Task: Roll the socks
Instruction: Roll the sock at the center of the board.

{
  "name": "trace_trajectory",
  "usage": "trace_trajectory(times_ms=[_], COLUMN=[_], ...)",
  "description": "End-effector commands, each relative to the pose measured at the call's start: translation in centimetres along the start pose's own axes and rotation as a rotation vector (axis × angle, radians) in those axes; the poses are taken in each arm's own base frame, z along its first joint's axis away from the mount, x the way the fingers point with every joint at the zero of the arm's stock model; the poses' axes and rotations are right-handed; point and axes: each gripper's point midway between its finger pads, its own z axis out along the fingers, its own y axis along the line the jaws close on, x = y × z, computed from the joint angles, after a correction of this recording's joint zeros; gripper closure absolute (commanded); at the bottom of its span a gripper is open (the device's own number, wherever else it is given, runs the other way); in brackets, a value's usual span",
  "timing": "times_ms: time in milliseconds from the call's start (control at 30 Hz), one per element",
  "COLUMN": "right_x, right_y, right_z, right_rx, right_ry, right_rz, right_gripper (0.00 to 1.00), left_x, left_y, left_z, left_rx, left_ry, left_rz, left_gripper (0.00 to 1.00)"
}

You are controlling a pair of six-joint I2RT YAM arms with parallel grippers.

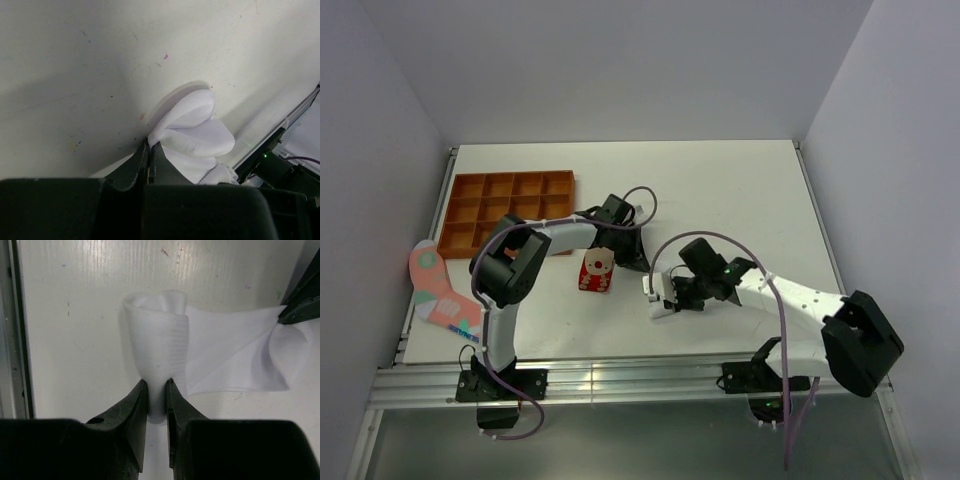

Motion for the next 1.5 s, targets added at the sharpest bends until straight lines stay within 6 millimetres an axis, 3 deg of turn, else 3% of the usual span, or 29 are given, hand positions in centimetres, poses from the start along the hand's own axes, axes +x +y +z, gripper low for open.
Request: trace_trajectory(times_ms=[0,100,133,233,367,500,533,633,967,1467], right_x=[0.6,0.4,0.7,0.9,1.6,1.7,2.0,2.3,2.5,2.7], right_y=[2.8,1.8,2.7,3.0,2.5,1.3,1.0,0.5,-1.6,-3.1], right_z=[-0.2,-0.1,-0.4,-0.5,0.4,1.0,1.2,1.9,3.4,4.2], right_rx=[-0.215,-0.288,-0.355,-0.473,-0.537,-0.552,-0.548,-0.555,-0.604,-0.602], right_ry=[0.008,0.021,0.038,0.051,0.075,0.090,0.102,0.127,0.202,0.243], right_rz=[0.105,0.143,0.156,0.228,0.308,0.395,0.409,0.456,0.558,0.622], right_gripper=[0.87,0.88,0.88,0.88,0.88,0.89,0.89,0.89,0.89,0.89], left_x=[-1.8,-1.9,-1.8,-1.8,-1.5,-1.0,-0.3,-0.5,-0.8,0.0], left_y=[4.1,4.2,4.3,4.5,4.1,4.3,5.1,4.3,4.7,3.6], left_z=[0.0,-0.2,-0.2,-0.4,-0.9,-1.6,-1.6,-2.2,-2.6,-5.8], left_rx=[-0.162,-0.156,-0.163,-0.164,-0.139,-0.127,-0.141,-0.106,-0.130,-0.084], left_ry=[-0.126,-0.146,-0.150,-0.167,-0.187,-0.238,-0.240,-0.304,-0.400,-0.589], left_rz=[-0.015,-0.019,-0.029,-0.037,-0.054,-0.095,-0.111,-0.115,-0.098,-0.145], left_gripper=[1.00,1.00,1.00,1.00,1.00,1.00,1.00,1.00,0.99,0.61])
